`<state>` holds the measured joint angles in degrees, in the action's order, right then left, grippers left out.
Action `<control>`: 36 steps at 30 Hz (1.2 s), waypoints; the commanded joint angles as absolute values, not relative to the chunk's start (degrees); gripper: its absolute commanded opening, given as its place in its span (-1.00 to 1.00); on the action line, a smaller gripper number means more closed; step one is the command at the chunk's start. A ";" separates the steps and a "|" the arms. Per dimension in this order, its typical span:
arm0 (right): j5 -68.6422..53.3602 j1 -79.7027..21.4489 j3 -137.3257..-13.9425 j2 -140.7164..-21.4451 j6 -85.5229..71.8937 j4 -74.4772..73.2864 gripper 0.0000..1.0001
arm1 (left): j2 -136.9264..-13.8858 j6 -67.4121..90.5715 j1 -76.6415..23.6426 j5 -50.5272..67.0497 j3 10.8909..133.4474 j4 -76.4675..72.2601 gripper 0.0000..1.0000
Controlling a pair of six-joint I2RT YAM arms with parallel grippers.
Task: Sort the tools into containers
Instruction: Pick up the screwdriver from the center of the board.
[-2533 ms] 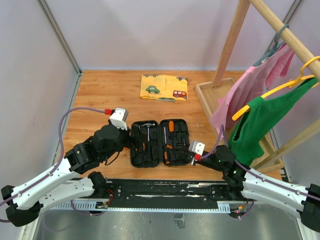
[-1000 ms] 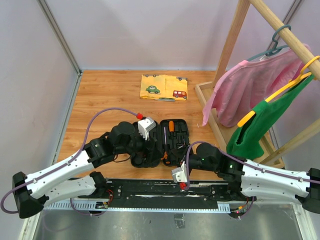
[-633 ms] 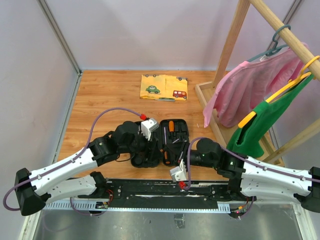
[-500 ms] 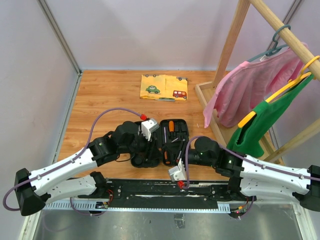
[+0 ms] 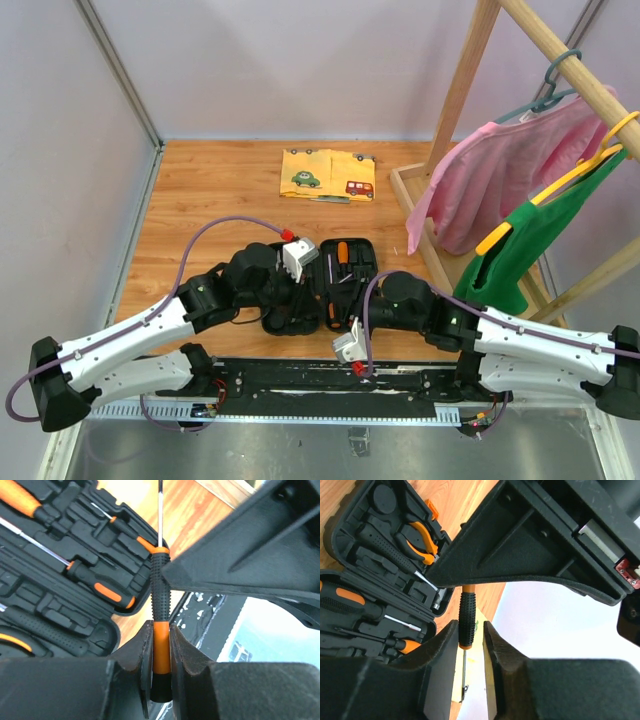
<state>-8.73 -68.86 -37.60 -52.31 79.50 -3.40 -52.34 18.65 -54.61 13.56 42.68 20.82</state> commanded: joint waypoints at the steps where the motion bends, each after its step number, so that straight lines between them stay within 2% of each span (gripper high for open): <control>1: -10.46 -69.87 -38.53 -51.32 79.44 -2.89 -0.34 | -51.68 18.61 -54.36 11.12 42.67 20.22 -0.99; 7: -13.12 -69.87 -38.00 -48.95 75.68 -2.34 0.13 | -51.62 18.63 -54.34 9.47 42.80 20.81 -0.99; 10: -13.16 -69.87 -36.93 -46.80 73.45 -1.91 0.25 | -51.69 18.61 -54.11 9.06 42.91 20.87 -0.99; 15: -10.80 -69.87 -31.55 -41.95 64.01 4.58 0.30 | -51.77 18.67 -53.79 8.37 42.90 21.10 -0.99; 21: -6.32 -69.87 -25.15 -37.49 43.94 13.62 0.27 | -51.46 19.23 -53.79 4.25 43.18 22.30 -0.99; 26: 1.22 -69.87 -17.84 -31.84 26.12 24.75 0.34 | -51.24 19.25 -53.79 2.86 43.24 22.44 -0.99; 36: 17.13 -69.87 -18.06 -32.30 -4.90 23.07 0.39 | -50.80 19.32 -53.70 1.93 43.26 22.57 -0.99</control>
